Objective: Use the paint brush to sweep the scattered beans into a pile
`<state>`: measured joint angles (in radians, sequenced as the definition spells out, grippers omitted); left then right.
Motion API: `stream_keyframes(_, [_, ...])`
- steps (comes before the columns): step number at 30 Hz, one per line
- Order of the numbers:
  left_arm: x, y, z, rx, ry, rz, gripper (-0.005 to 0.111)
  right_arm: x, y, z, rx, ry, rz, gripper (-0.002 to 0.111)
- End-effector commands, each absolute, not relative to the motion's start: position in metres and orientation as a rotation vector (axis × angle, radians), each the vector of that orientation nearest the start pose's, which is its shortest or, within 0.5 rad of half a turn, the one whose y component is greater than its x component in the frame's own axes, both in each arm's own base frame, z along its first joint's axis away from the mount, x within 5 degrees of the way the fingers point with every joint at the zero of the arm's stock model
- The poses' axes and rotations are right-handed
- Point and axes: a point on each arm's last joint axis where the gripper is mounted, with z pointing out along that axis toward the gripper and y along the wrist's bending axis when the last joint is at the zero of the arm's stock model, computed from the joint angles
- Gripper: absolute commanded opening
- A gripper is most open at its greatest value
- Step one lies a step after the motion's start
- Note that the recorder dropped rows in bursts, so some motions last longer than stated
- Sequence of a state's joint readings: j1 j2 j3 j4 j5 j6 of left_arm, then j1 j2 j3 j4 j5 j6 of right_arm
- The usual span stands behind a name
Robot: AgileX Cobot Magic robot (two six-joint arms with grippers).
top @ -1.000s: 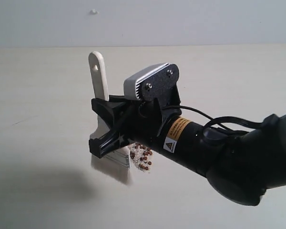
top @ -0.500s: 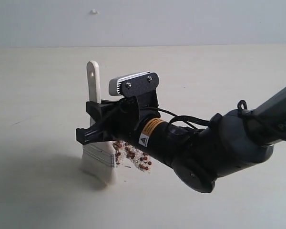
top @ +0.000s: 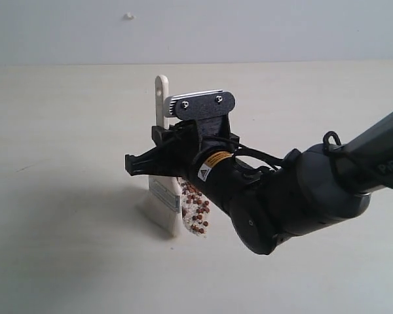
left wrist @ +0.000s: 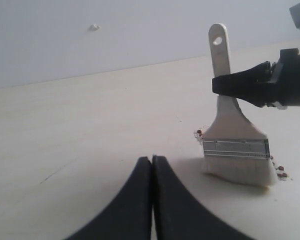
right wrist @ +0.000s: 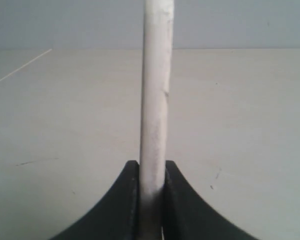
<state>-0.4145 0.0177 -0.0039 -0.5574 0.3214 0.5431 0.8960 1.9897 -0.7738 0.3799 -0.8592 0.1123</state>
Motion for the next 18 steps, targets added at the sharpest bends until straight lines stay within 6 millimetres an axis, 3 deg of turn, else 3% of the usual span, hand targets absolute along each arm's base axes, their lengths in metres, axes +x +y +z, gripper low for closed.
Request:
stream_keyframes(1, [0.044, -0.036, 0.188, 0.503, 1.719, -0.439, 0.0, 0.248, 0.264, 0.124, -0.316, 1.853, 0.575, 0.0])
stream_keyframes(11, [0.044, -0.036, 0.188, 0.503, 1.719, -0.439, 0.0, 0.24, 0.267, 0.171, -0.406, 1.775, 0.661, 0.0])
stream_keyframes(13, [0.044, -0.036, 0.188, 0.503, 1.719, -0.439, 0.0, 0.234, 0.269, 0.182, -0.533, 1.742, 0.644, 0.0])
stream_keyframes(18, [0.044, -0.036, 0.188, 0.503, 1.719, -0.439, 0.0, 0.204, 0.28, 0.202, -1.109, 1.499, 0.651, 0.0])
